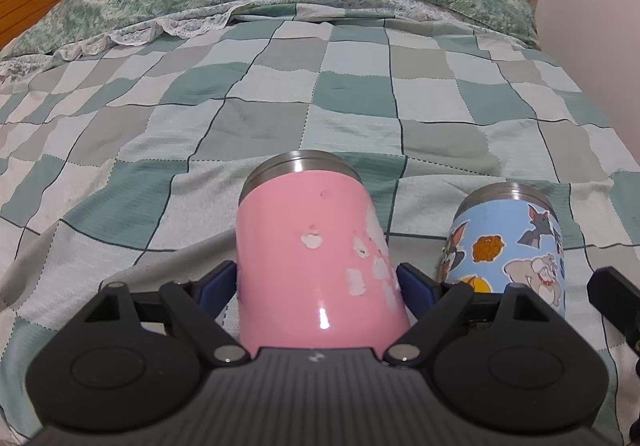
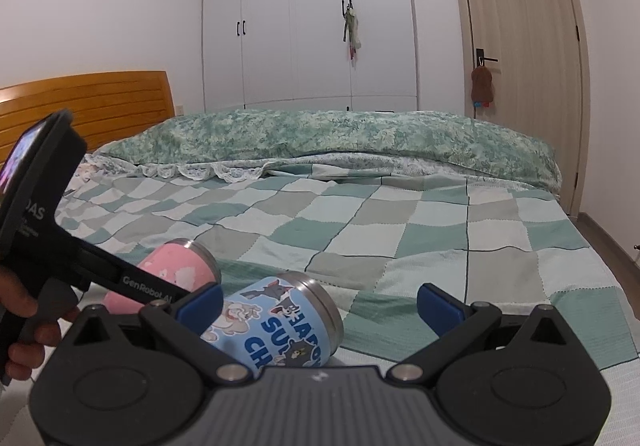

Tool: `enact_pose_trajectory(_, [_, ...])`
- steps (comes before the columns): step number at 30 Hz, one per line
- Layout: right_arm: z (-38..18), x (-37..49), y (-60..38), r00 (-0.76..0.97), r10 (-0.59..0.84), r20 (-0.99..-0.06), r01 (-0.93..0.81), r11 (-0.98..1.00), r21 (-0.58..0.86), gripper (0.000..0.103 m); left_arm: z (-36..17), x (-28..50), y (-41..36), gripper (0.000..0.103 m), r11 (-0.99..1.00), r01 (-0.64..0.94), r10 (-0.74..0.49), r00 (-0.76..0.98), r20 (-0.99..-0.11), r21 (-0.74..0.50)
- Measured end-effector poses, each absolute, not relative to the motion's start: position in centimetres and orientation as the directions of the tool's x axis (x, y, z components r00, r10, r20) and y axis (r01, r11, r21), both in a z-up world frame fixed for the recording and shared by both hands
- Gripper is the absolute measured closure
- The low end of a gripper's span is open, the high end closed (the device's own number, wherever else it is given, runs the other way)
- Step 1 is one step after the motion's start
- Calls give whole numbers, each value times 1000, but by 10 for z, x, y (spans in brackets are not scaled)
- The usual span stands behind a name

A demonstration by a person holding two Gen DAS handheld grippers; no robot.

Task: Flip cup upright
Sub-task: 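Lift the pink cup with the left tool and carry it toward the right tool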

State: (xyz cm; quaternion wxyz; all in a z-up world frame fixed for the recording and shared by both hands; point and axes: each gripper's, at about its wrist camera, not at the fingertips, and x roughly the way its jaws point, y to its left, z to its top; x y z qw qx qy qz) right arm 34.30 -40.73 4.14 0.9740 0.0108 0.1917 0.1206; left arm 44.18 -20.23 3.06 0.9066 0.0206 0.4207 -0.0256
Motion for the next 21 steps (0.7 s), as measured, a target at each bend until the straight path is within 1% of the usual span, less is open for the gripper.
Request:
enact_pose_trajectory(5, [47,334,-405,902,237,-360,-232,971,58,0,33,426,-201,16,996,82,-23,663,-748,42])
enact_pose_trajectory(11, [59,316,-400,908,237,-346,-235,971,47,0,46,398,-195,16,994,100,-35,687,-726,47])
enact_pose_trajectory(21, [86,237,-382,917,225,-329,-221,974,51,0,95,305,-179,16,985,168,-97,727,-679,38])
